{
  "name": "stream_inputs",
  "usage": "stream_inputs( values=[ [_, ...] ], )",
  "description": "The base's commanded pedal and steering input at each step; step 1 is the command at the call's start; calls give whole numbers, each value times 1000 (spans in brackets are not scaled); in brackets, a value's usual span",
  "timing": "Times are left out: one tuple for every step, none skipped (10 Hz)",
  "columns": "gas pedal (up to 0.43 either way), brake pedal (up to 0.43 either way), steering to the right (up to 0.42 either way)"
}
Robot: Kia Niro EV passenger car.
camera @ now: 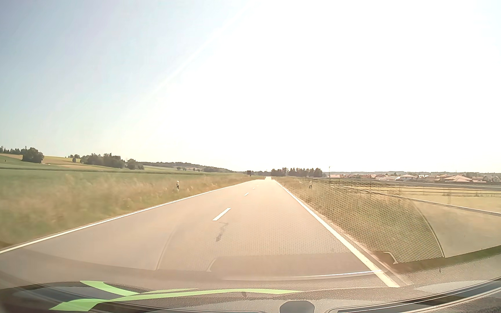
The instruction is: Follow the waypoints while adhering to traffic rules and regulations
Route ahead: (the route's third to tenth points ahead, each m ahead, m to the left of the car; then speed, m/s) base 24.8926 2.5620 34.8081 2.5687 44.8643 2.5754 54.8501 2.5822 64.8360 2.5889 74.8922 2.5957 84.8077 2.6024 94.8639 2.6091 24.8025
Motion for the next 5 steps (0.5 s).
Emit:
stream_inputs(
  values=[
    [209,0,-1],
    [209,0,-1],
    [197,0,-1],
    [177,0,-1],
    [157,0,-1]
  ],
)
